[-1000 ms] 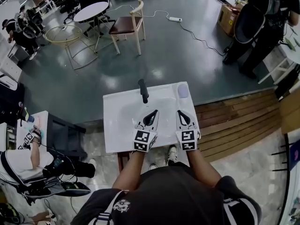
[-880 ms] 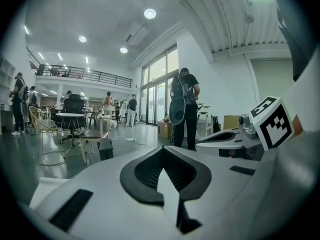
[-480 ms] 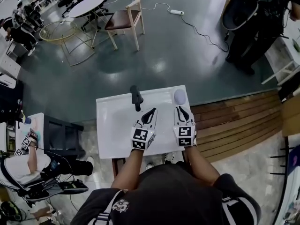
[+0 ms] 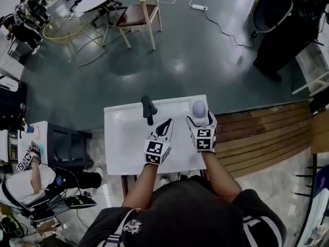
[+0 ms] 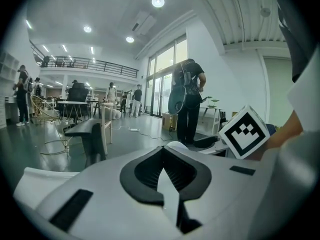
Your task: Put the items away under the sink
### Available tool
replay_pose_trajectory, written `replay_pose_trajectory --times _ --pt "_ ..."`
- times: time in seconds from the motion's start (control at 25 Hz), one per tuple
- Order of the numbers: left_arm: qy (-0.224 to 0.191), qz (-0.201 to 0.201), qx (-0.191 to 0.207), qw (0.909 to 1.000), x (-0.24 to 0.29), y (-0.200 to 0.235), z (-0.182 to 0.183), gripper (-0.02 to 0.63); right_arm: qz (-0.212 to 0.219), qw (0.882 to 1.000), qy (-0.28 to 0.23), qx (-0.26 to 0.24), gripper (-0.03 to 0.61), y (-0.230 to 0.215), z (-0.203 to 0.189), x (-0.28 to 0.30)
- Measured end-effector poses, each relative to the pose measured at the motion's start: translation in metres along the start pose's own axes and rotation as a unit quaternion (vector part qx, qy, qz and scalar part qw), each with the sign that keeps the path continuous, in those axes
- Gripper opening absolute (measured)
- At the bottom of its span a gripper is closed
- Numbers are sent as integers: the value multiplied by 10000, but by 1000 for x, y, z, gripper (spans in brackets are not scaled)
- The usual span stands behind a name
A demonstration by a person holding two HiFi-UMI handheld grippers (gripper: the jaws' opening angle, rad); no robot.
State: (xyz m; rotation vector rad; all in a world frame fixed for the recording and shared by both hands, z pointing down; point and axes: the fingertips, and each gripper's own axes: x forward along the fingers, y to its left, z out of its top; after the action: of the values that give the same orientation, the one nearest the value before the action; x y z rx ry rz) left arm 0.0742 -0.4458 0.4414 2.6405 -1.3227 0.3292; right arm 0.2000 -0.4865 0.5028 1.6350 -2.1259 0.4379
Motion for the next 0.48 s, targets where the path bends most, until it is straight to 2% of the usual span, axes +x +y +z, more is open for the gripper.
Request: replay_pose_trajectory --times 0.16,0.48 --pt "78 45 -64 9999 10 3 -3 6 38 9993 361 90 464 -10 -8 25" --pt "180 8 -111 9998 26 6 -9 6 69 9941 1057 237 486 -24 -24 67"
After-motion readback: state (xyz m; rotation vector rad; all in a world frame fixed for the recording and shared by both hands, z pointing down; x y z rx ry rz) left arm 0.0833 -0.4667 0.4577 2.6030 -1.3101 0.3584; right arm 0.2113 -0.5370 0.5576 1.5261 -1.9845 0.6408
